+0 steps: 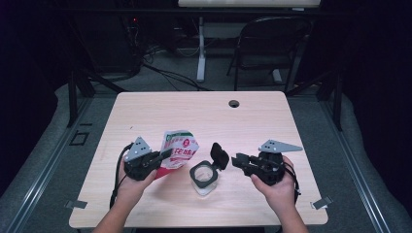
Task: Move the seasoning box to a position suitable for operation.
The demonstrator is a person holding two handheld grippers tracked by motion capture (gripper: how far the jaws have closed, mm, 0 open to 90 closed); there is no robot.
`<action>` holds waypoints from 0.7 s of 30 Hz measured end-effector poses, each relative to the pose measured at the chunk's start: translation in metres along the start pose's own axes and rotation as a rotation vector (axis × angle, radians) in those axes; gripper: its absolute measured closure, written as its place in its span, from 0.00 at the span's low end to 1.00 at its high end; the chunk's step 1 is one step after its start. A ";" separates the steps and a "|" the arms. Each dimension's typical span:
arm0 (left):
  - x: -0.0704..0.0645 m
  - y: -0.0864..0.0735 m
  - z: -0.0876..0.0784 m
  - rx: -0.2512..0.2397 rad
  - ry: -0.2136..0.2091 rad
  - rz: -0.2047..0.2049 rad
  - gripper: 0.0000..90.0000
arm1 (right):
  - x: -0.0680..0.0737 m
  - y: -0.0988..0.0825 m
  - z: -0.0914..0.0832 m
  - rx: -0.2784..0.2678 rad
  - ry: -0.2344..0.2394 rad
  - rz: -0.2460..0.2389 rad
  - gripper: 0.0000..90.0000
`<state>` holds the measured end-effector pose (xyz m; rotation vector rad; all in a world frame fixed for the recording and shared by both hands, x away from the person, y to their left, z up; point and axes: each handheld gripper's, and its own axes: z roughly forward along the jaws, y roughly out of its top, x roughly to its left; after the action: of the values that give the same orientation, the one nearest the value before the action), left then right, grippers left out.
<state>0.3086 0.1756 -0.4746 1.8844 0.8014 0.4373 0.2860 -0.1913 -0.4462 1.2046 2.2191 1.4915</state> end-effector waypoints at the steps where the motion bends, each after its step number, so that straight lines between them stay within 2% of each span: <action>1: -0.001 -0.002 0.000 -0.004 0.000 -0.002 1.00 | 0.002 0.002 0.001 0.015 0.006 -0.014 0.80; 5: -0.004 -0.008 -0.003 0.003 0.009 0.013 1.00 | 0.012 0.006 0.013 0.047 0.032 -0.043 0.80; 12: -0.002 -0.019 -0.008 0.008 0.006 -0.019 1.00 | 0.035 0.012 0.047 0.096 0.092 -0.100 0.79; 14: -0.002 -0.021 -0.009 0.012 0.007 -0.024 1.00 | 0.039 0.013 0.056 0.113 0.099 -0.116 0.79; 21: -0.003 -0.026 -0.010 0.011 0.012 -0.037 1.00 | 0.046 0.010 0.083 0.148 0.118 -0.130 0.79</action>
<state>0.2915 0.1880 -0.4935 1.8762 0.8465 0.4218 0.3088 -0.1002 -0.4647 1.0127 2.4720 1.4040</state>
